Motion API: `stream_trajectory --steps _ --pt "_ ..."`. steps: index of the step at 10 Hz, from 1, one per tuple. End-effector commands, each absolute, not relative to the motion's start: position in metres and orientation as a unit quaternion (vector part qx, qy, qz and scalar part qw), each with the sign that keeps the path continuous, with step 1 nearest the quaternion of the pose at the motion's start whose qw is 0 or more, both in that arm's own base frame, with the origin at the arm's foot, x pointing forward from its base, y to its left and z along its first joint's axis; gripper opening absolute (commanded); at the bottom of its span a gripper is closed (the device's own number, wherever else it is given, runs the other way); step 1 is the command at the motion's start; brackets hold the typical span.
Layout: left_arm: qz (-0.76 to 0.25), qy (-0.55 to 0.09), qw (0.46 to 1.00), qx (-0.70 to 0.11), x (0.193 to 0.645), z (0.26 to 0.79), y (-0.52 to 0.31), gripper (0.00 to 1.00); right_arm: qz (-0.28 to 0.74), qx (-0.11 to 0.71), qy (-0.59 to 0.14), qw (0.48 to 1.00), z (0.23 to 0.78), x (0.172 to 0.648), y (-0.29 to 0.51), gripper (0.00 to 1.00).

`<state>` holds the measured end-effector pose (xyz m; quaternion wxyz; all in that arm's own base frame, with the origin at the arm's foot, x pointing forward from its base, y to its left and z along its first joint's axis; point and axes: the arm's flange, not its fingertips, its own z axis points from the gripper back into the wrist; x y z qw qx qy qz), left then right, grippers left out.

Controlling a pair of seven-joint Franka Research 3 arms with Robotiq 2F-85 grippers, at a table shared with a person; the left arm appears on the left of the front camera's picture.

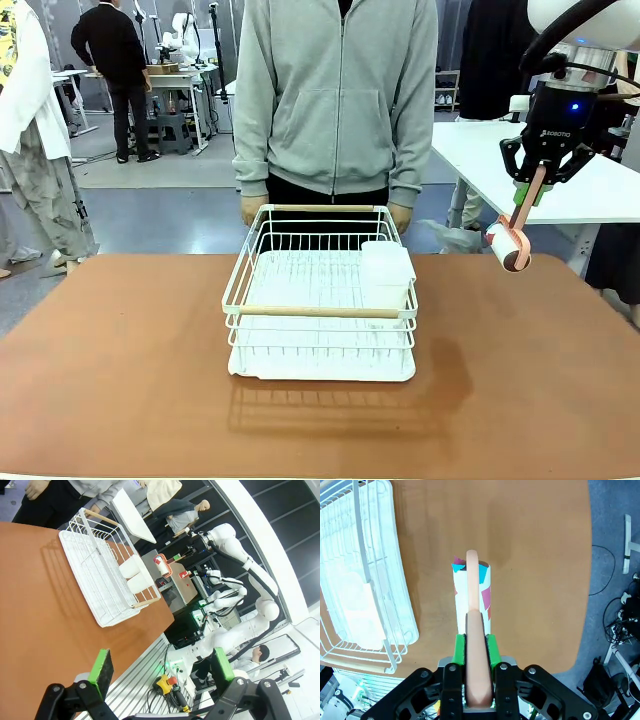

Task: Clean the table.
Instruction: Place the Lint Roller down when the Dish drying rack is positioned in the middle of the table.

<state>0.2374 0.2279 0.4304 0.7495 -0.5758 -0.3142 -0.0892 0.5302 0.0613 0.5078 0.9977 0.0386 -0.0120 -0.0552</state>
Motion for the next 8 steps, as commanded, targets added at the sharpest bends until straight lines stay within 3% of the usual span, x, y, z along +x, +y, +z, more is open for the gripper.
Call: stream_trajectory --steps 1,5,6,7,8 --pt "-0.092 -0.317 0.746 -0.578 0.234 0.431 0.229 1.00 -0.054 0.037 -0.011 0.998 0.510 0.530 0.063 0.21" --pt "-0.092 -0.317 0.746 -0.578 0.234 0.431 0.229 1.00 -0.055 0.039 -0.012 0.998 0.508 0.530 0.061 0.21" --pt "-0.092 -0.317 0.746 -0.578 0.234 0.431 0.229 1.00 -0.216 0.064 -0.035 0.974 0.510 0.543 0.064 0.21" --pt "-0.092 -0.317 0.746 -0.578 0.234 0.431 0.229 1.00 -0.394 0.102 -0.038 0.913 0.508 0.546 0.066 0.21" --pt "-0.092 -0.317 0.746 -0.578 0.234 0.431 0.229 1.00 -0.455 0.123 -0.049 0.880 0.499 0.543 0.069 0.21"
